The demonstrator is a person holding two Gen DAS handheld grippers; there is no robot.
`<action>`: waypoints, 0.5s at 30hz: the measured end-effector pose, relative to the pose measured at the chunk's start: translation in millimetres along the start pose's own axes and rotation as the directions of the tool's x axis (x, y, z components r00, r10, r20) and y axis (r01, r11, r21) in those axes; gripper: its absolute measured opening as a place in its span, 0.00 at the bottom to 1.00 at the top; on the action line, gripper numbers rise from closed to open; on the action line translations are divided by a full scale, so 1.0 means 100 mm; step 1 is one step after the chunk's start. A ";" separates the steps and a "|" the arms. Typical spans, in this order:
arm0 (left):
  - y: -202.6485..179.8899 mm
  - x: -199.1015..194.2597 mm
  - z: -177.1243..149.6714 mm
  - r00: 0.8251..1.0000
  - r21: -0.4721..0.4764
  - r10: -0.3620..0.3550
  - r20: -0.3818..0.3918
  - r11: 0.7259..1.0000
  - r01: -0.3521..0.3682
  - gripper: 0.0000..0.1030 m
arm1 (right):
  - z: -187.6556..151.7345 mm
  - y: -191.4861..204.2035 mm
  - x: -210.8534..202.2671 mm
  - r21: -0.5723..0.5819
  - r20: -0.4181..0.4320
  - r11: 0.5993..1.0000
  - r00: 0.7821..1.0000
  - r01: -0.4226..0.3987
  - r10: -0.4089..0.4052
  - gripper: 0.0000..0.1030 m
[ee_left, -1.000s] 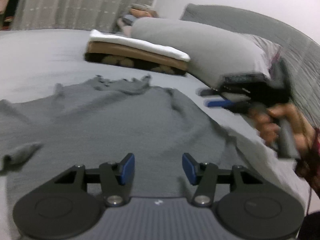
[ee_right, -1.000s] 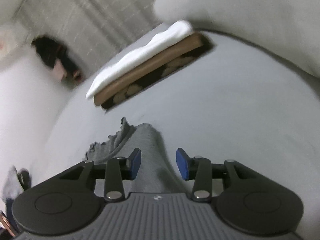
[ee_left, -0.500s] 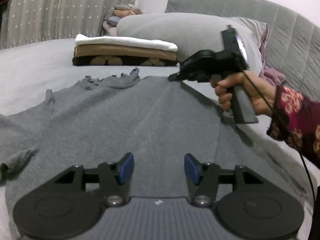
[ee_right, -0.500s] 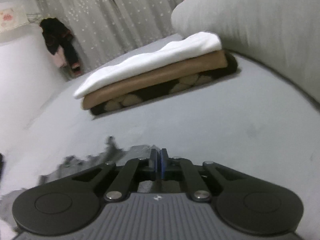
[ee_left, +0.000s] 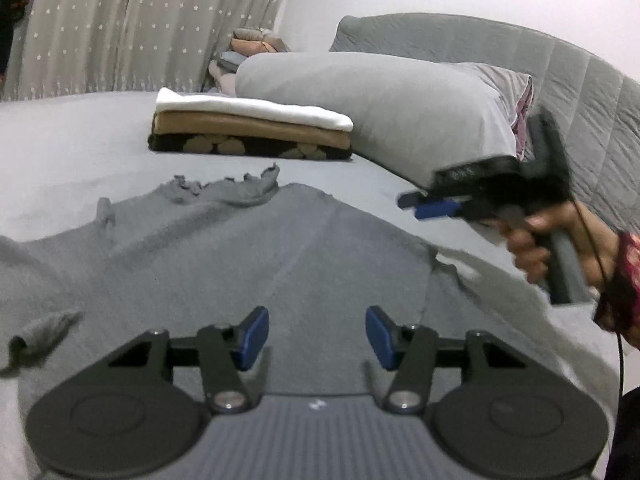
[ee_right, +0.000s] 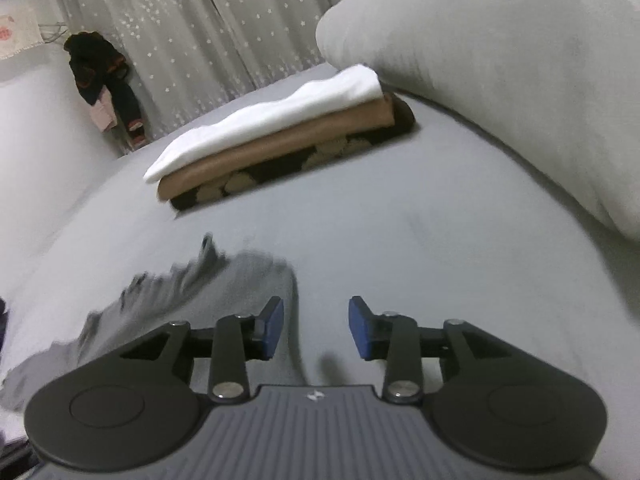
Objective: Fold clothes
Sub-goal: 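Move both open grippers back over the grey top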
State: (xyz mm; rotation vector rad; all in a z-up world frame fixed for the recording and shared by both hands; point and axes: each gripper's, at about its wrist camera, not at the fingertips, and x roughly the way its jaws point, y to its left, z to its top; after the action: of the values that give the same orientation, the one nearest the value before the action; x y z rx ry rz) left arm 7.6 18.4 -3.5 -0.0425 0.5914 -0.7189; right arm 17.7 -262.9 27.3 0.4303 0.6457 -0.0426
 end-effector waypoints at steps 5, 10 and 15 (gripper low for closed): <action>-0.08 0.06 -0.15 0.999 0.057 -0.010 -0.042 0.998 0.012 0.51 | -0.33 0.12 -0.10 -0.081 -0.026 0.996 0.999 0.040 -0.043 0.23; -0.09 -0.04 -0.20 0.999 0.081 0.027 -0.044 0.996 -0.023 0.51 | -0.41 0.19 -0.12 -0.105 -0.009 0.986 0.991 0.129 -0.130 0.23; 0.01 -0.27 -0.16 0.982 0.022 0.186 0.028 0.982 -0.187 0.56 | -0.44 0.41 -0.32 -0.140 0.088 0.988 0.994 0.069 -0.057 0.23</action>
State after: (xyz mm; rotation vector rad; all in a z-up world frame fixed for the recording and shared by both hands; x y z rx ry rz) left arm -16.0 38.9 -3.5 0.0263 0.5537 -0.5423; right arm -25.6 -210.9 30.3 0.2681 0.5755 -0.0739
